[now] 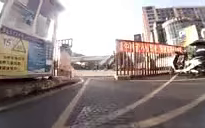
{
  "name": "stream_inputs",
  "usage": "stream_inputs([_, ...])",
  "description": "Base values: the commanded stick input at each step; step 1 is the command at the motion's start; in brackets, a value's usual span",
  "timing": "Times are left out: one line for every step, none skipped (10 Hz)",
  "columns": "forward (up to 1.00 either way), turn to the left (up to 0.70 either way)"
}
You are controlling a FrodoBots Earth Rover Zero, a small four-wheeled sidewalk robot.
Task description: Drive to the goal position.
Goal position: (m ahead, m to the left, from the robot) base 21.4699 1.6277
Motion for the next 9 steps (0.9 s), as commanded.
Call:
stream_inputs([0.70,0.00])
stream_inputs([0.70,0.00])
stream_inputs([0.70,0.00])
stream_inputs([0.70,0.00])
stream_inputs([0.70,0.00])
stream_inputs([0.70,0.00])
stream_inputs([0.70,0.00])
stream_inputs([0.70,0.00])
stream_inputs([0.70,0.00])
